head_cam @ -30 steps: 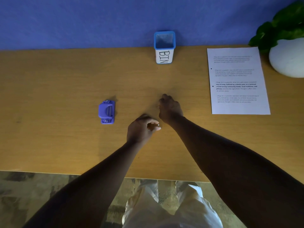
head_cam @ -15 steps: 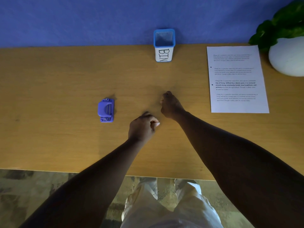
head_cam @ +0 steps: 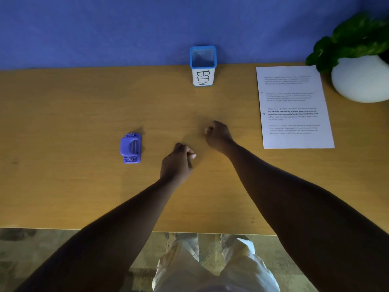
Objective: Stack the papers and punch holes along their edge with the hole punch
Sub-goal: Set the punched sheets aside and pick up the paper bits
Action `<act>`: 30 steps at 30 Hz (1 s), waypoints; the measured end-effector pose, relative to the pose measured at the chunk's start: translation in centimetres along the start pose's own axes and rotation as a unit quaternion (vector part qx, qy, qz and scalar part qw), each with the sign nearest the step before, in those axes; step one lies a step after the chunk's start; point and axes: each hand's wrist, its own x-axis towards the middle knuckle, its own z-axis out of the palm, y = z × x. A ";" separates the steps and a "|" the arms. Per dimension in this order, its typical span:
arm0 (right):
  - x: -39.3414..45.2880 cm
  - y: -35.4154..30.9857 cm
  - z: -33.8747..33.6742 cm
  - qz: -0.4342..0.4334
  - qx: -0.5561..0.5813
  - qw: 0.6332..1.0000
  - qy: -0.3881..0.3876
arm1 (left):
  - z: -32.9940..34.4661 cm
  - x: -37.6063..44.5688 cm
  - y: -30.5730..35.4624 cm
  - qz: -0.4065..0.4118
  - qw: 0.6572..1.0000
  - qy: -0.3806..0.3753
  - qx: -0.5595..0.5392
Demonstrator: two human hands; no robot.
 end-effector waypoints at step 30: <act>14.2 -11.8 -10.7 -0.174 -0.173 0.963 0.111 | -13.5 25.4 7.9 0.017 0.995 0.090 -0.027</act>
